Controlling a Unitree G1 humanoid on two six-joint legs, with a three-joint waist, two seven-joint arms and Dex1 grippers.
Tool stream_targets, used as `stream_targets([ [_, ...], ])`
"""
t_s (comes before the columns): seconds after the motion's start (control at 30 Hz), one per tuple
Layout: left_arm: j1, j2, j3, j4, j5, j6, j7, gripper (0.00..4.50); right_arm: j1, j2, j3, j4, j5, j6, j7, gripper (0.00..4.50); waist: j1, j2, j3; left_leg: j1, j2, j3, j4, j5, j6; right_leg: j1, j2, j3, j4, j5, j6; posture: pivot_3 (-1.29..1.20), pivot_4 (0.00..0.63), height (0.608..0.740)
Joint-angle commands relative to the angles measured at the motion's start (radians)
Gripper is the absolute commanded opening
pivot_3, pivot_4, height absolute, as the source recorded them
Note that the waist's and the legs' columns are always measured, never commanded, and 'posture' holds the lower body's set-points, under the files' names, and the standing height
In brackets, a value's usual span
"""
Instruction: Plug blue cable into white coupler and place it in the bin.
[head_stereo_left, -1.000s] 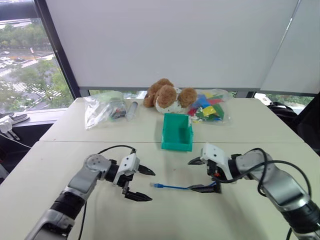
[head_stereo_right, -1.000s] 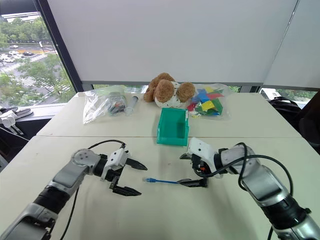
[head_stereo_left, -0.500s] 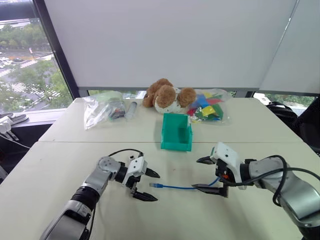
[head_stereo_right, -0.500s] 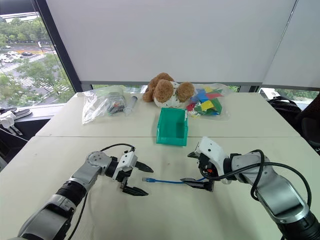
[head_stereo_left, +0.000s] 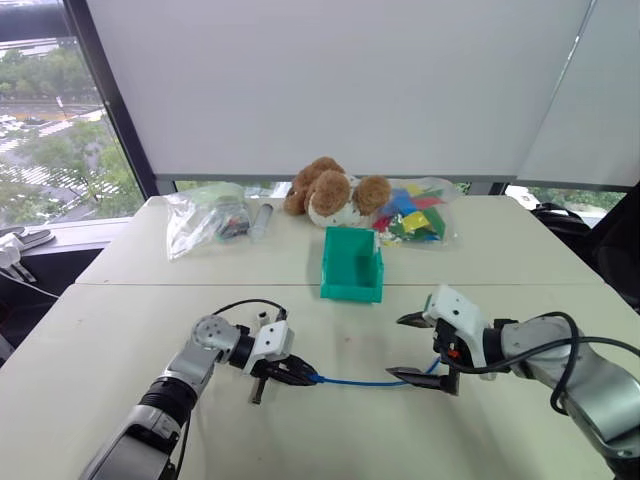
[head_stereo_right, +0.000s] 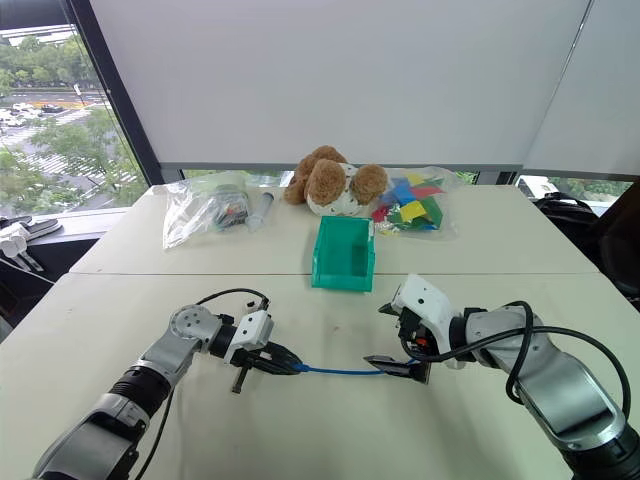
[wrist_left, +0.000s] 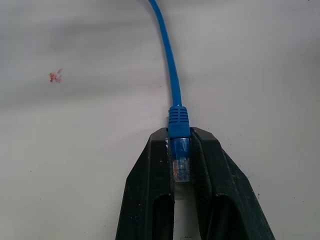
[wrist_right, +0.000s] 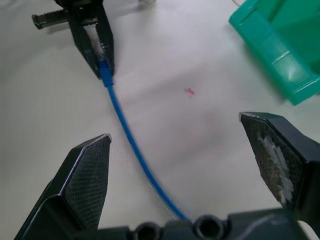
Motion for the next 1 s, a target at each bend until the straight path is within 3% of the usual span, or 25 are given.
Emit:
stream_targets([
  [0.03,-0.027,-0.003,0.062,-0.052,-0.037,0.081,0.062,0.03,0.03,0.066,-0.118,-0.083,0.138,0.093,-0.049,4.5,0.001,0.0,0.0,0.0,0.0,0.0,0.0,0.0,0.0,0.0,0.0,0.0,0.0,0.0,0.0,0.0,0.15,0.74],
  [0.23,-0.127,-0.088,0.159,-0.12,-0.103,0.17,0.218,0.03,0.078,0.252,-0.238,-0.14,0.372,0.293,-0.219,4.5,0.019,-0.001,0.0,-0.001,0.0,-0.001,0.001,0.0,0.0,0.001,0.0,0.0,0.0,0.0,0.0,0.0,0.15,0.74],
  [0.57,-0.141,-0.139,0.162,-0.226,-0.127,0.221,0.257,0.03,-0.06,0.637,-0.348,0.057,0.505,0.423,-0.62,4.5,0.012,0.0,0.0,0.0,0.0,-0.001,0.0,0.0,0.0,0.0,0.001,0.0,0.002,0.0,0.0,0.0,0.15,0.74],
  [0.77,-0.127,-0.139,0.154,-0.24,-0.123,0.214,0.269,0.03,-0.11,0.737,-0.418,0.105,0.607,0.449,-0.755,4.5,0.015,0.0,0.0,0.0,-0.001,-0.001,0.0,0.0,0.0,-0.001,0.001,0.0,0.002,0.0,0.0,0.0,0.15,0.74],
  [1.0,-0.121,-0.142,0.148,-0.25,-0.12,0.213,0.275,0.03,-0.141,0.789,-0.409,0.148,0.683,0.413,-0.848,4.5,0.009,0.0,0.0,0.0,-0.001,-0.001,0.0,0.0,0.0,-0.001,0.001,0.0,0.002,0.0,0.0,0.0,0.15,0.74],
])
